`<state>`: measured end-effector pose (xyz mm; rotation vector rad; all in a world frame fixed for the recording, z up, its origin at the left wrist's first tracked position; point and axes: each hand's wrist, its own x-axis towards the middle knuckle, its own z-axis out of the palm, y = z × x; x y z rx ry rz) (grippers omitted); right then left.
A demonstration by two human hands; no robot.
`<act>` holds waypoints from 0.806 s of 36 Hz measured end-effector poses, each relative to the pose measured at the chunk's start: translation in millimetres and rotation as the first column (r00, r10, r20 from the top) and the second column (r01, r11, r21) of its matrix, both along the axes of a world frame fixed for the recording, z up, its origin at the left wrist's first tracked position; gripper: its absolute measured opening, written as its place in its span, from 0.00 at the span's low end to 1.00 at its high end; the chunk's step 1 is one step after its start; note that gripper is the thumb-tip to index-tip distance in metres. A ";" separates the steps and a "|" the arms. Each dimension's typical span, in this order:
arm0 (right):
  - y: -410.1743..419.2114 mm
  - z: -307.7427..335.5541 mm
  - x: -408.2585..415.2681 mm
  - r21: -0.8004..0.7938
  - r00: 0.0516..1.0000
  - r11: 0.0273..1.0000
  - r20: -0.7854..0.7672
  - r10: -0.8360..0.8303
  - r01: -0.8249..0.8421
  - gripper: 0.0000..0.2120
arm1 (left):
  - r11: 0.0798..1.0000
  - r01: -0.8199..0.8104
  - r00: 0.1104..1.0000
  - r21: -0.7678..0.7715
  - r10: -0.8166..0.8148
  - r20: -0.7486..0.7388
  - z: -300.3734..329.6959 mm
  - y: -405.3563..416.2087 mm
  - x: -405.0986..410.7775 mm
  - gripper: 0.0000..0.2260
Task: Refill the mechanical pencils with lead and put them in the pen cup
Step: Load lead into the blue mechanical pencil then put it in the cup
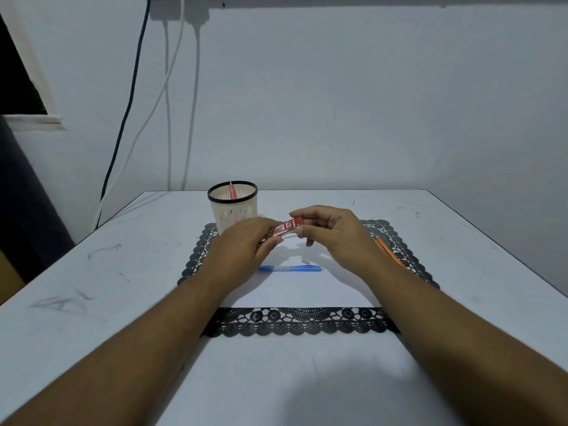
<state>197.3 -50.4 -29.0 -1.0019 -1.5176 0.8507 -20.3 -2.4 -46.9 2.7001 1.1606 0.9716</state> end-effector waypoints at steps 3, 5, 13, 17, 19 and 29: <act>0.2 0.5 2.1 0.023 1.000 1.000 -0.014 0.000 0.001 0.10 | 0.997 0.070 0.997 -0.031 -0.069 0.029 0.5 -0.9 -0.4 0.17; -1.2 1.9 3.0 0.044 1.000 0.999 -0.024 -0.001 0.002 0.09 | 0.995 0.089 0.995 -0.039 -0.087 0.053 1.5 -2.3 0.4 0.17; -1.2 2.8 3.1 0.087 0.997 0.996 0.076 -0.034 0.027 0.10 | 0.988 0.124 0.991 -0.088 -0.118 0.067 3.8 -6.4 -1.4 0.16; 2.8 2.8 -0.8 -0.064 0.991 0.996 -0.114 -0.064 0.057 0.08 | 0.999 0.049 0.997 -0.010 -0.048 0.066 8.1 -7.4 1.1 0.13; 5.2 3.1 -2.4 -0.172 0.970 0.984 -0.229 -0.080 0.040 0.07 | 1.000 0.013 0.999 0.016 -0.014 0.046 9.5 -7.4 0.7 0.11; 6.1 2.2 -5.6 -0.390 0.902 0.919 -0.412 -0.125 -0.051 0.06 | 0.998 0.003 1.000 0.066 -0.002 -0.007 10.4 -3.9 -2.6 0.11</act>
